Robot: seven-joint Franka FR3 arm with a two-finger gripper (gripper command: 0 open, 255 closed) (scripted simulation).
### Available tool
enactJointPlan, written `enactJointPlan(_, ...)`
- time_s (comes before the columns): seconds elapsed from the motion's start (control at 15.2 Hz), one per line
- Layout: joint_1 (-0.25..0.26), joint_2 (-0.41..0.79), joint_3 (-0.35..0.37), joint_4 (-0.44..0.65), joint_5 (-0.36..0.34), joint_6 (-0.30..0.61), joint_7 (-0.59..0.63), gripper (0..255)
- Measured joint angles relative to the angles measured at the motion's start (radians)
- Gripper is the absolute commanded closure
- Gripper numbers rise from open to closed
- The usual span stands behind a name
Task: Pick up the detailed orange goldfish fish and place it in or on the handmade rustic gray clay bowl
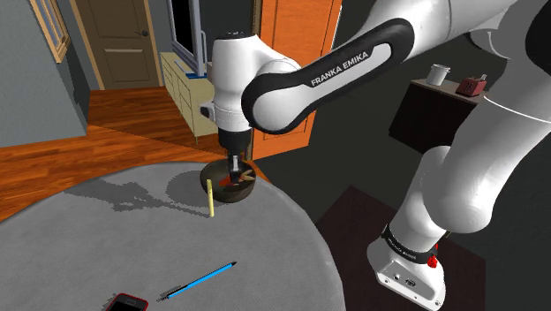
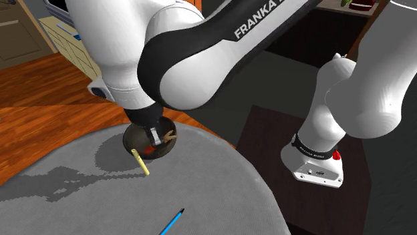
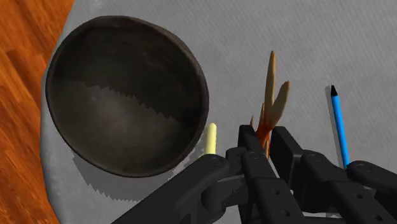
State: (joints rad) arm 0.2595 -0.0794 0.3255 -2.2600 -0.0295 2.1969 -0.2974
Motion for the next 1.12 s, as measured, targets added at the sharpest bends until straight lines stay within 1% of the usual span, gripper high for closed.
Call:
enactJointPlan(0.33,-0.053,0.094,-0.053,0.109,-0.034,-0.015,-0.087,255)
enactJointPlan(0.59,-0.085,0.183,-0.085,0.232,-0.056,-0.049,-0.142,255)
enactJointPlan(0.79,-0.094,0.220,-0.095,0.248,-0.066,-0.028,-0.156,255)
enactJointPlan(1.12,-0.095,0.255,-0.099,0.226,-0.079,0.027,-0.150,255)
